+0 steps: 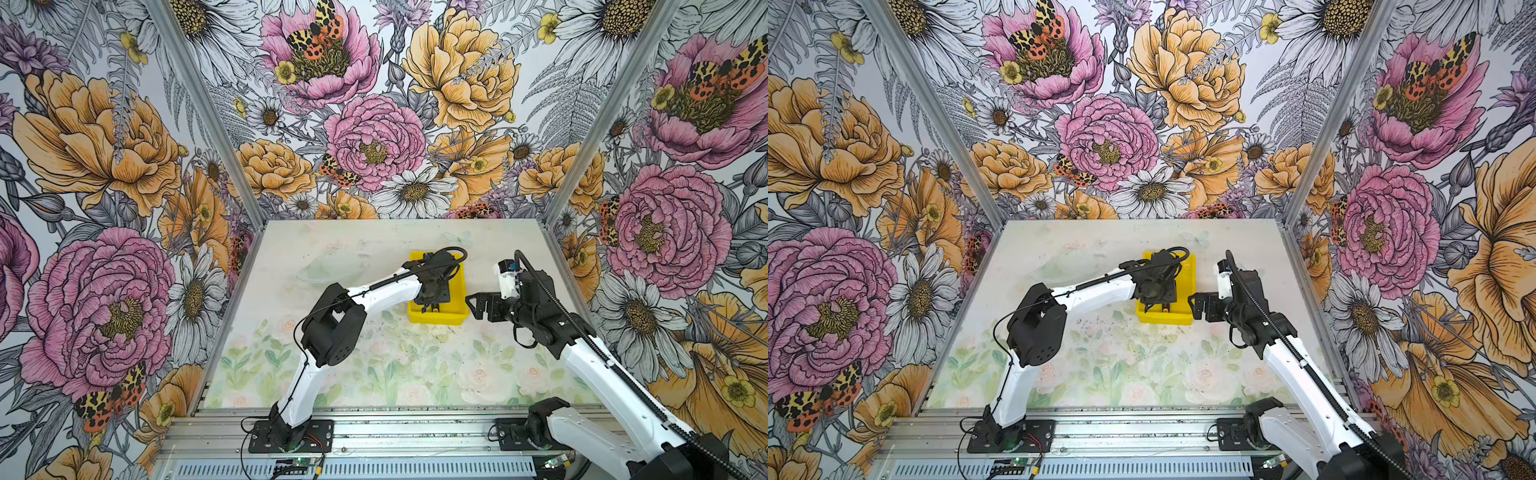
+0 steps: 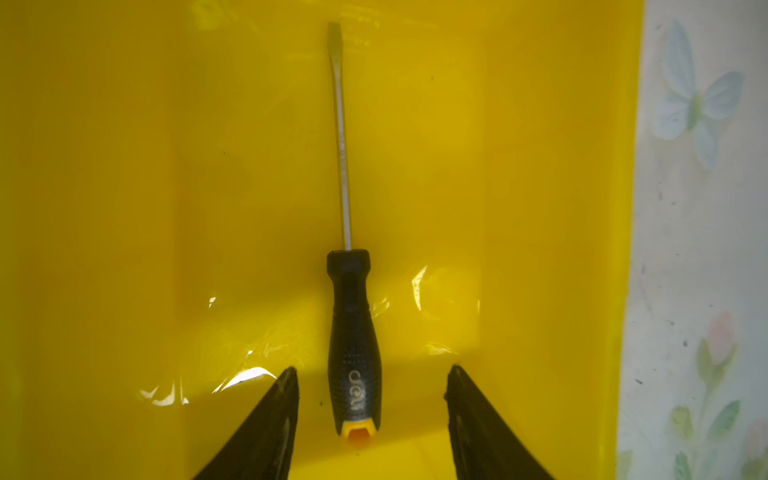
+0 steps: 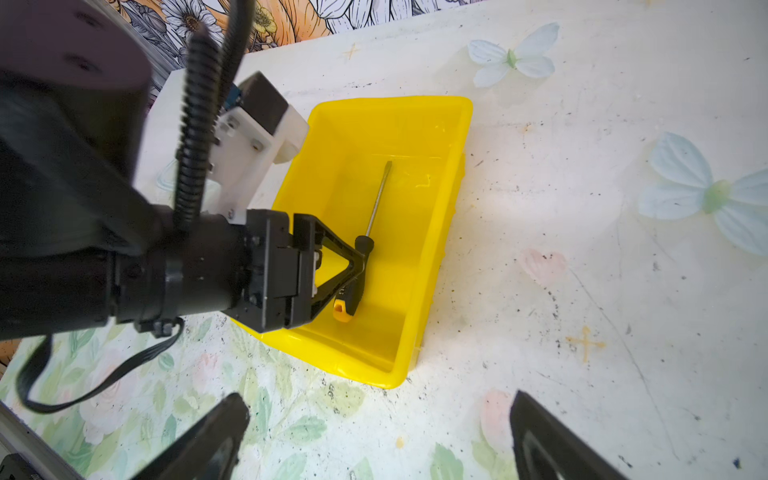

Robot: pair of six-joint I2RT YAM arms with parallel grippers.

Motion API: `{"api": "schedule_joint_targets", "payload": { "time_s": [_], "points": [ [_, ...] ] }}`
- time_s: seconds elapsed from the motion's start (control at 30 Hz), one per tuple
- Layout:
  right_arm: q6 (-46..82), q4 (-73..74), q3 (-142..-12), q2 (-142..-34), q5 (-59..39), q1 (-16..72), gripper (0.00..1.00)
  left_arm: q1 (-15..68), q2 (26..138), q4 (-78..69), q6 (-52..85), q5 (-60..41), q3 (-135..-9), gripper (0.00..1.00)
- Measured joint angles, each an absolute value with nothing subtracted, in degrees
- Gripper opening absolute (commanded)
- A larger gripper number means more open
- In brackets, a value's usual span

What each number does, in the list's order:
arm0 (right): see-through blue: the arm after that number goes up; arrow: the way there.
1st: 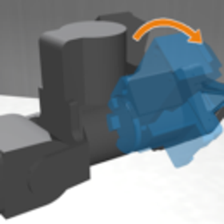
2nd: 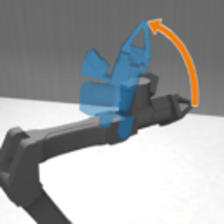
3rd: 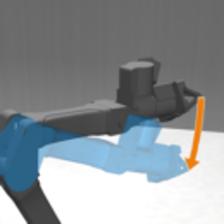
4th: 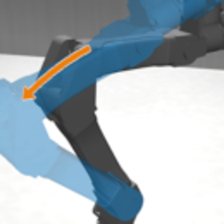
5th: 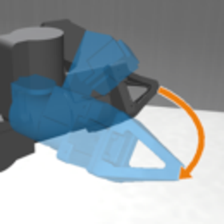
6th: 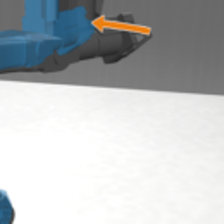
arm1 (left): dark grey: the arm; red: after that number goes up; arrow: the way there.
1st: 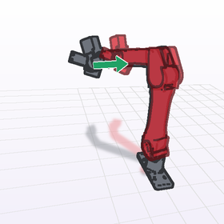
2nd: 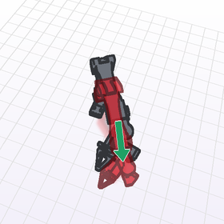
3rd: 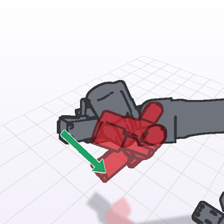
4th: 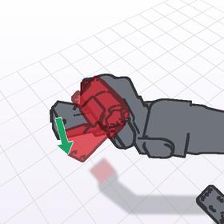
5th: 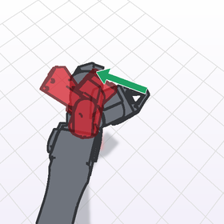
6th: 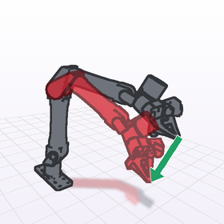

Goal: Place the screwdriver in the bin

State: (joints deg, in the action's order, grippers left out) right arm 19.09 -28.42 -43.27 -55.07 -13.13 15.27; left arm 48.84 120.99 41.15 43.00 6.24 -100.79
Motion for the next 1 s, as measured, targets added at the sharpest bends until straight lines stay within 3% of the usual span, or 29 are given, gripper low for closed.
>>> {"api": "schedule_joint_targets", "payload": {
  "time_s": [0.2, 0.63, 0.87, 1.0],
  "points": [
    [19.1, -28.4, -43.3, -54.4, -11.8, 14.9, 0.99, 48.8, 112.1, 40.5, 42.2, 8.5, -97.8, 0.76],
    [20.1, -28.5, -43.3, -51.4, -2.7, 14.3, 1.00, 45.2, 87.6, 39.3, 29.7, 22.4, -76.4, 0.99],
    [19.9, -27.8, -41.8, -43.5, 7.6, 13.8, 0.99, 42.1, 74.0, 34.4, 22.9, 30.4, -59.6, 0.99],
    [19.7, -27.7, -38.1, -40.7, 16.5, 13.8, 1.00, 34.5, 65.8, 30.5, 20.7, 30.5, -49.7, 0.99]
  ]
}}
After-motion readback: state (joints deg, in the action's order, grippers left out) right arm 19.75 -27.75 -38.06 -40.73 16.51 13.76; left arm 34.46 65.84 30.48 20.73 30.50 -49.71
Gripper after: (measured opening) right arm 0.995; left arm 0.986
